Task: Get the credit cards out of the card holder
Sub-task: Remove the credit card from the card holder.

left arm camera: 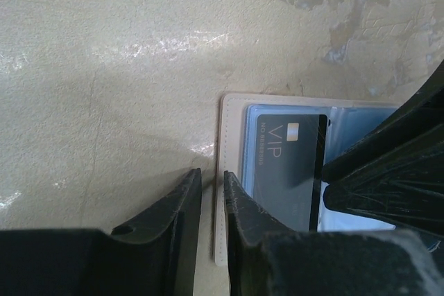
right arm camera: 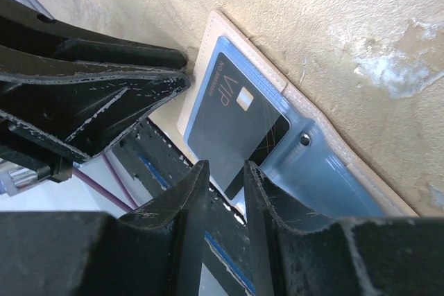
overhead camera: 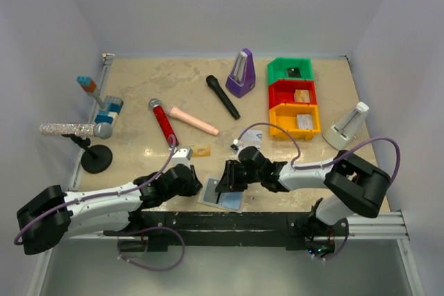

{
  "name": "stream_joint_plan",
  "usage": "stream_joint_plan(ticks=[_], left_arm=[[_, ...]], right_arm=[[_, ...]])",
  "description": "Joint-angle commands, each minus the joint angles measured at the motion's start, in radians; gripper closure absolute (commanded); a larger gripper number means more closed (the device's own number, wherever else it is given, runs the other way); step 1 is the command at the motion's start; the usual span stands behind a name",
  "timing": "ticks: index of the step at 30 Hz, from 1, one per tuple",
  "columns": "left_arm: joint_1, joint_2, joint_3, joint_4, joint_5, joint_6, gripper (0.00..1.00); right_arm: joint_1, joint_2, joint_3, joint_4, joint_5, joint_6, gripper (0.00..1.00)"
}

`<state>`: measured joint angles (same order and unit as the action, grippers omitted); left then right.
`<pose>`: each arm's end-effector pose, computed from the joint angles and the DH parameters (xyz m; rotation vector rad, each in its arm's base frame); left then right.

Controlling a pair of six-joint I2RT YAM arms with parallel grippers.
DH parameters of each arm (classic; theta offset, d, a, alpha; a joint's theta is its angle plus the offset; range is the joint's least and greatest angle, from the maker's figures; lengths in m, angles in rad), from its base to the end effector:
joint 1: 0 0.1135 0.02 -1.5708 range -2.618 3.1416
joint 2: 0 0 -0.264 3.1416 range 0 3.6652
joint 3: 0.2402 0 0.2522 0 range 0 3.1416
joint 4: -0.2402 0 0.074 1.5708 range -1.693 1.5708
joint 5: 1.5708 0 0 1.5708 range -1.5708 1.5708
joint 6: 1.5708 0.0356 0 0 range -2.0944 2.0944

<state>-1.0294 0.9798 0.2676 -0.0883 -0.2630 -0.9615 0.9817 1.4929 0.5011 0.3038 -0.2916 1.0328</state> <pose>0.0971 -0.1435 0.1403 -0.0478 2.4362 -0.6525 0.1400 0.2279 0.1359 -0.1149 2.6257 1.2529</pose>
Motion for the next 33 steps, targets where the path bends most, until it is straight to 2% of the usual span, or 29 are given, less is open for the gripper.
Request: stream_joint_plan(ticks=[1,16,33], left_arm=[[0.002,-0.023,-0.028,0.041,0.002,-0.026,0.76],[0.0,-0.055,-0.061,0.048,0.007,-0.045,0.82],[-0.003,-0.062,-0.073,0.059,0.016,-0.054,0.82]], right_arm=[[0.006,0.009,-0.002,0.067,-0.018,0.024,0.69],[0.006,0.012,-0.036,0.077,-0.003,0.042,0.64],[0.006,0.018,-0.05,0.07,0.006,0.05,0.61]])
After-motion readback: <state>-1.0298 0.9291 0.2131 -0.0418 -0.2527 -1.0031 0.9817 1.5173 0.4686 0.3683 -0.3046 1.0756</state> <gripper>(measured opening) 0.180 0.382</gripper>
